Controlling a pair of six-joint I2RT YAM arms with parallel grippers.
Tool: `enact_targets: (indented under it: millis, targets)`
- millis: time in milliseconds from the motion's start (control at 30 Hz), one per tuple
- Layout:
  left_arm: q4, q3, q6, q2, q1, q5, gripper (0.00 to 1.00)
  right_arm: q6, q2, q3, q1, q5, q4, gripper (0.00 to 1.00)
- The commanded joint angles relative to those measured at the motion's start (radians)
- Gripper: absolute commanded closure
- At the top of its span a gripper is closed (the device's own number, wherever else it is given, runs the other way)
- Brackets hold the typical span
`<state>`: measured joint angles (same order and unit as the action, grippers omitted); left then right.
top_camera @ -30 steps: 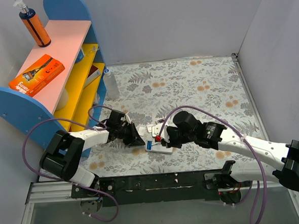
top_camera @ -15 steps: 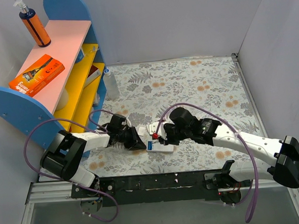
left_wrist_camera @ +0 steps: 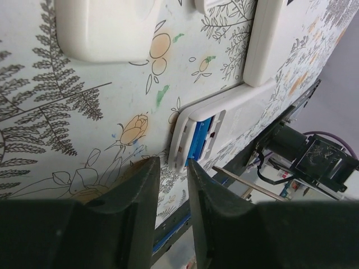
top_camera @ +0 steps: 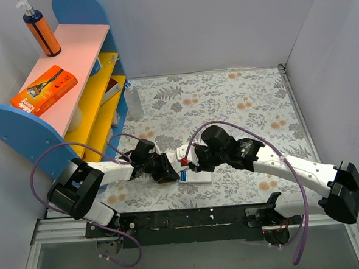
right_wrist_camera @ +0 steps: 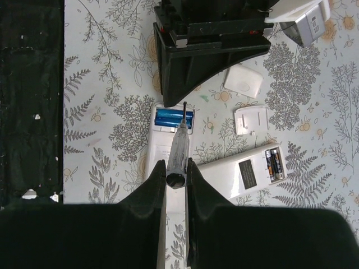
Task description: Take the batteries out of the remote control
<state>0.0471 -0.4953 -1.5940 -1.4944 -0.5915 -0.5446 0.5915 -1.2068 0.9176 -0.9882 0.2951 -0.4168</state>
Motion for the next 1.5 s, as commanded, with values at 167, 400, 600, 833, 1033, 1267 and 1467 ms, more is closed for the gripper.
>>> enact_targets:
  millis: [167, 400, 600, 833, 1033, 1267, 1467]
  targets:
    - [-0.019, -0.003, -0.041, 0.052, -0.004, 0.074, 0.70, 0.048, 0.010, 0.024, 0.031, 0.032, -0.073, 0.99]
    - [-0.021, -0.014, -0.044, 0.043, -0.004, 0.081, 0.76, 0.053, 0.006, 0.004, 0.036, 0.067, -0.043, 0.99]
    - [0.002, -0.015, -0.046, 0.017, -0.004, 0.049, 0.77, 0.068, -0.022, 0.021, 0.036, 0.065, -0.059, 0.99]
    - [0.016, -0.019, -0.049, 0.010, -0.004, 0.037, 0.79, 0.073, -0.036, 0.032, 0.036, 0.065, -0.071, 0.99]
    - [0.028, -0.015, -0.052, -0.009, -0.004, 0.023, 0.81, 0.074, -0.045, 0.035, 0.036, 0.059, -0.079, 0.99]
    - [0.034, -0.015, -0.052, -0.013, -0.004, 0.021, 0.81, 0.096, -0.048, 0.052, 0.036, 0.042, -0.102, 0.99]
    - [0.043, -0.009, -0.055, -0.030, -0.004, 0.017, 0.82, 0.093, -0.057, 0.044, 0.036, 0.064, -0.085, 0.99]
